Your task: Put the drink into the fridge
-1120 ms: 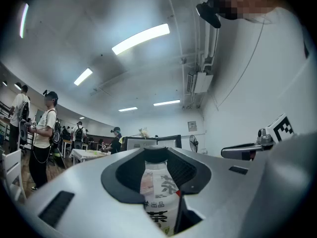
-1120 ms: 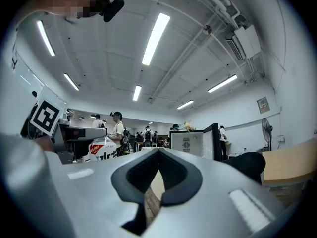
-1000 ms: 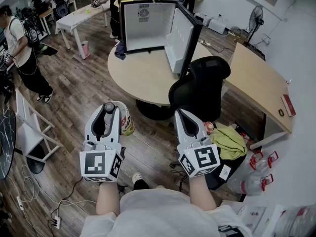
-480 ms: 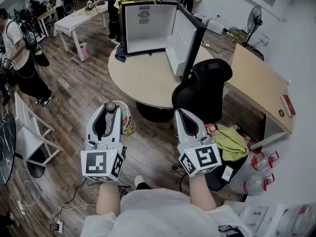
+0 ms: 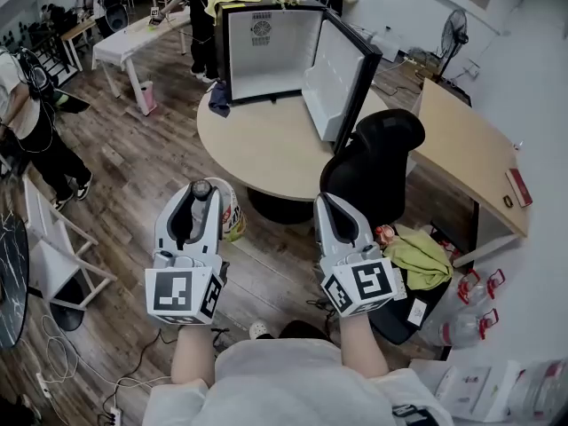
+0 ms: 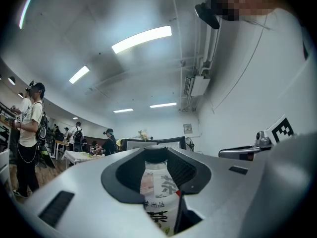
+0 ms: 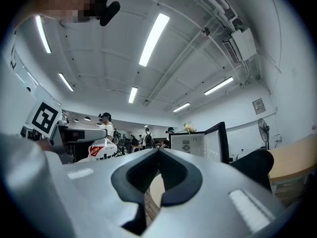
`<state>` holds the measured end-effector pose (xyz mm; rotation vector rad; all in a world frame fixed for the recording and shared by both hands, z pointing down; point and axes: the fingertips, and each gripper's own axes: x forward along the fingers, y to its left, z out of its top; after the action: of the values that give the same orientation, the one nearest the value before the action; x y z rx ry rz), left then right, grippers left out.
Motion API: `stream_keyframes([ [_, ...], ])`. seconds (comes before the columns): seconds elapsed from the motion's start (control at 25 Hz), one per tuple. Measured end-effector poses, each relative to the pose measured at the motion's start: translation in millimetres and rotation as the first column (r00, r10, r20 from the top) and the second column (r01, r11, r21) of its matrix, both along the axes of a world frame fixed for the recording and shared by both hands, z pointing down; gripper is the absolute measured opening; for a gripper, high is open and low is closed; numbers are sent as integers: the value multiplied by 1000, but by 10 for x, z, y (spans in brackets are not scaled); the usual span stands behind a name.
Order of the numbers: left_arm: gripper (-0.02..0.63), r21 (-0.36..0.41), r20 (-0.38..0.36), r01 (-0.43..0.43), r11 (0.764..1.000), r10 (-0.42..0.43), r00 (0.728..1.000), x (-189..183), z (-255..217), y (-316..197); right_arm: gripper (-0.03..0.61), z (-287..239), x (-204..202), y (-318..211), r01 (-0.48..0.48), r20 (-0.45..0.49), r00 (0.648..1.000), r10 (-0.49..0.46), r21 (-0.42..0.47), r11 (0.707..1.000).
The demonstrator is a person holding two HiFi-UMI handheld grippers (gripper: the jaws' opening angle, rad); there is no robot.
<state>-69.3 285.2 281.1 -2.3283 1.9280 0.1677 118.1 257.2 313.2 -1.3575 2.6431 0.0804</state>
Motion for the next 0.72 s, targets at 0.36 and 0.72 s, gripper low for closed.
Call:
stream_keyframes([
  [0.36,141,-3,-20,-21,1000,21,1000,-131,38,-232,9,81,-137,-211,-10,-16,1000,10,-18,1000],
  [0.72,141,-2,-10,-22,1000,22,1000,-231,13,-830,9,41,-354,-883,23,4,1000,-23,-9,1000],
])
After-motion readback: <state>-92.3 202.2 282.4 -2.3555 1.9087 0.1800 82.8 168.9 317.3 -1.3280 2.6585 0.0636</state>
